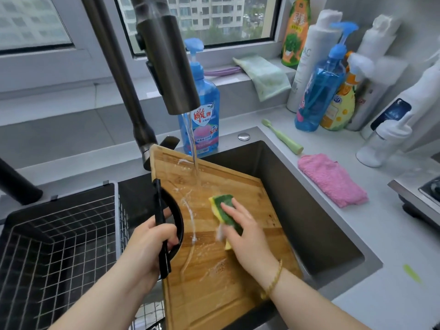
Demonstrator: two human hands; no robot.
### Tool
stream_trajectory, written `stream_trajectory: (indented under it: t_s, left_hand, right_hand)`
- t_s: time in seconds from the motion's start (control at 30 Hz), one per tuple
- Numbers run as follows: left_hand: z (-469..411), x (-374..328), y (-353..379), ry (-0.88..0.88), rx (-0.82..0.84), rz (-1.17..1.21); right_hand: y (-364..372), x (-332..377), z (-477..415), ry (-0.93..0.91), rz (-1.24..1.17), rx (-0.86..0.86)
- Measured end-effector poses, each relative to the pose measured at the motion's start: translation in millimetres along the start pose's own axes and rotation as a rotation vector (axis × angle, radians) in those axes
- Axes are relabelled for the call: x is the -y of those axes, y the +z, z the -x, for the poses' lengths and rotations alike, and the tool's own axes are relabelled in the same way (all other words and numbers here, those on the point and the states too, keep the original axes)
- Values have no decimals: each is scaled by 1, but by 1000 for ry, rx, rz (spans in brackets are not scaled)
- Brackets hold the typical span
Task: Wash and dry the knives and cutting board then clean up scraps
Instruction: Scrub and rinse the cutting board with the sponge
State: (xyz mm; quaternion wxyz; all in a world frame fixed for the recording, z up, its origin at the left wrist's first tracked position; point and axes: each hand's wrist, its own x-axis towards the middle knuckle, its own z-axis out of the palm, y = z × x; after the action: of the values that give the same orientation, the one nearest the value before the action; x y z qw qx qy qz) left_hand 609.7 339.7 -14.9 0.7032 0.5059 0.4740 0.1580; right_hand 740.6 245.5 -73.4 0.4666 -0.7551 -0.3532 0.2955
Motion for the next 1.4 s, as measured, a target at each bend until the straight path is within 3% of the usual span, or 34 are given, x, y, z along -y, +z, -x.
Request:
stream_trajectory:
  t_s: [0.07,0.2,0.4,0.47,0.57,0.63,0.83,0.9,1.03,1.1,1.23,1.3,1.4]
  left_hand:
    - [0,-1,2,9,1,20]
    - [0,0,4,26,30,48]
    - [-1,-5,4,50,17,33]
    - [0,-6,3,50,32,51]
    - [3,-8,1,51,40,49]
    - [6,-10,1,53,40,43]
    - [7,-16,1,62,22,7]
    - [7,-14,-2,70,18,3]
    - [11,-12,-6,83,62,10]
    - [8,-13,-7,101,64,-5]
    - [5,-17,-7,97,54,38]
    - [4,-16,-9,79,55,38]
    - [6,-16,-12,58,58,64]
  right_hand:
    - [-12,-14,1,33,32,-4]
    - [-32,-34,-11,336,-109,-224]
    - [-5,-15,17,142,-40,-114]
    - [-8,-22,16,155,11,-139]
    - [-27,-42,2,420,-126,-290]
    - [-29,-46,-2,522,-155,-301]
    - [-3,-22,5,117,-8,-141]
    - [-15,-31,-14,146,-11,-172]
    - [-37,-34,-53,508,-276,-488]
    - [-31,-18,-69,403,-245,-549]
    - [-21,16,-92,8,-24,-336]
    - [-28,8,-102,50,-7,-304]
    - [-44,-18,-106,275,-59,-356]
